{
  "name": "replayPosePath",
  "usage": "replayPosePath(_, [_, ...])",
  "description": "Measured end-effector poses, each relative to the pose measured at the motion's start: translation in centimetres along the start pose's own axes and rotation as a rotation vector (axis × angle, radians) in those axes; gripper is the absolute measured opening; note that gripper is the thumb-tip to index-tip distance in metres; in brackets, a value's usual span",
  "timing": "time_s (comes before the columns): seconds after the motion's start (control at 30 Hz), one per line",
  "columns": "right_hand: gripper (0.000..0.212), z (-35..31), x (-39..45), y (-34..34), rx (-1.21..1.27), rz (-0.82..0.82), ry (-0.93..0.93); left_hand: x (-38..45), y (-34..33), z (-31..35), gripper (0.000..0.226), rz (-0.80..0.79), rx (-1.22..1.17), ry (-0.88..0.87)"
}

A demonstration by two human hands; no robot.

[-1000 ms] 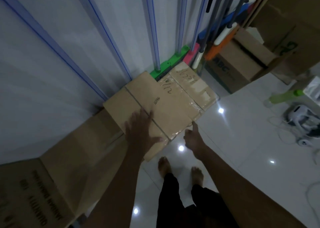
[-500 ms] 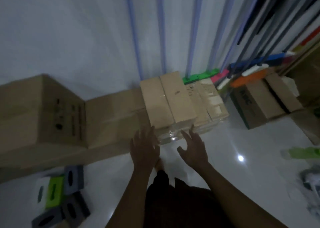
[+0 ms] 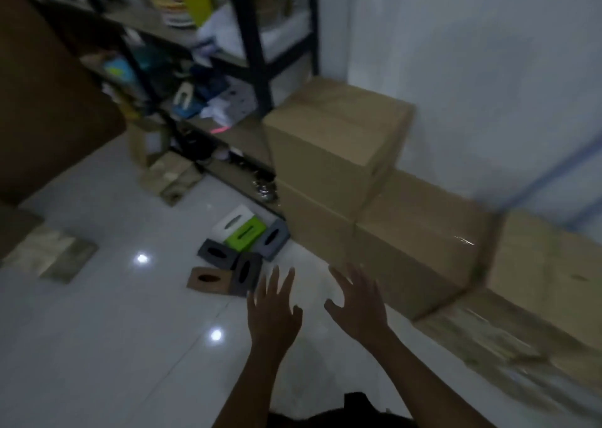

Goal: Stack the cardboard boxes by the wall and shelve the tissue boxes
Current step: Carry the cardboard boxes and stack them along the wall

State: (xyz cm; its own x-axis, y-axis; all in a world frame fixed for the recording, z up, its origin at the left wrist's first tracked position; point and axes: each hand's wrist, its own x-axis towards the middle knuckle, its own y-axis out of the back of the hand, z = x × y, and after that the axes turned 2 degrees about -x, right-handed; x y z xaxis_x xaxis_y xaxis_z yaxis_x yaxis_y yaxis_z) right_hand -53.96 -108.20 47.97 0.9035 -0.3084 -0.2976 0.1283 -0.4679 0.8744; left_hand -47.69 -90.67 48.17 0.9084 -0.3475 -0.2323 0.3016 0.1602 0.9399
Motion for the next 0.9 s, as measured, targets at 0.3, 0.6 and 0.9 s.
replayPosePath(0.3, [0.073, -29.5, 8.2, -7.7, 0.049, -0.114, 0.28, 0.3, 9.3, -28.1, 0.079, 0.135, -0.129, 0.305])
replayPosePath(0.6, [0.07, -50.6, 14.8, -14.2, 0.061, -0.212, 0.445, 3.1, 15.2, -47.3, 0.081, 0.211, -0.286, 0.584])
replayPosePath(0.9, [0.066, -70.0, 27.5, -21.6, 0.191, -0.372, 0.47, 12.2, 20.1, -67.5, 0.081, 0.2, -0.339, 0.74])
